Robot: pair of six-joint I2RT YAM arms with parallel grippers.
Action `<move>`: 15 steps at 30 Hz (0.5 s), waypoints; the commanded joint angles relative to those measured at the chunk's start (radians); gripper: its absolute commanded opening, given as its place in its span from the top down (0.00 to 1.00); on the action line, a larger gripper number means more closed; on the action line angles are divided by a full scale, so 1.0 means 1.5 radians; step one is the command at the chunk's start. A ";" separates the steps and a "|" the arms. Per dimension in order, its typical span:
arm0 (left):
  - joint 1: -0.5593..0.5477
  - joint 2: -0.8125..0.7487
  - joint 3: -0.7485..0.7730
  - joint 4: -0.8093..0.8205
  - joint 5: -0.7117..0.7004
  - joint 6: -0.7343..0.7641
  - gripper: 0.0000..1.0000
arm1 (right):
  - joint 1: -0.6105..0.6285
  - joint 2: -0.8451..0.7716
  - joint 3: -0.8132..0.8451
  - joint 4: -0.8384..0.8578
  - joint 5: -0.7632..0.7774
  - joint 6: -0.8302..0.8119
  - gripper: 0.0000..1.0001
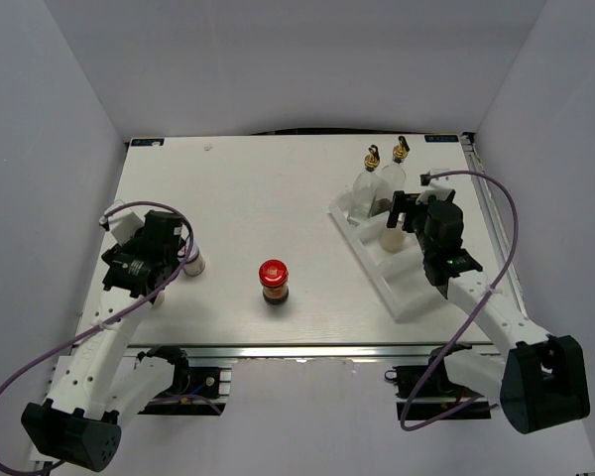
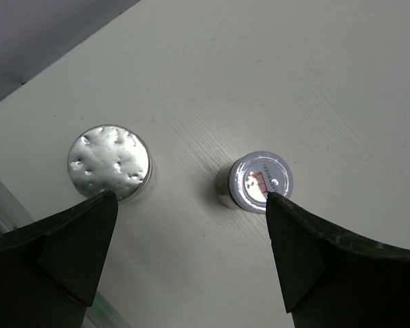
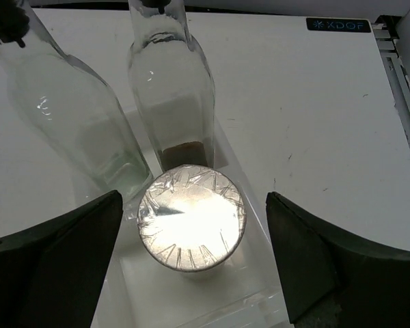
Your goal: Organize the condiment bottles
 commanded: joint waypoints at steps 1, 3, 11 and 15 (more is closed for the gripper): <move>0.004 -0.001 0.021 -0.070 -0.019 -0.017 0.02 | -0.003 -0.034 0.025 -0.029 -0.003 0.000 0.11; 0.003 -0.004 0.008 -0.070 -0.017 -0.020 0.02 | -0.003 -0.056 0.028 -0.044 -0.007 0.000 0.11; 0.017 0.006 -0.011 -0.094 -0.037 -0.036 0.02 | -0.003 -0.152 0.014 -0.063 -0.065 0.012 0.11; 0.046 0.014 -0.037 -0.047 -0.022 -0.017 0.02 | -0.002 -0.182 0.008 -0.068 -0.080 0.013 0.11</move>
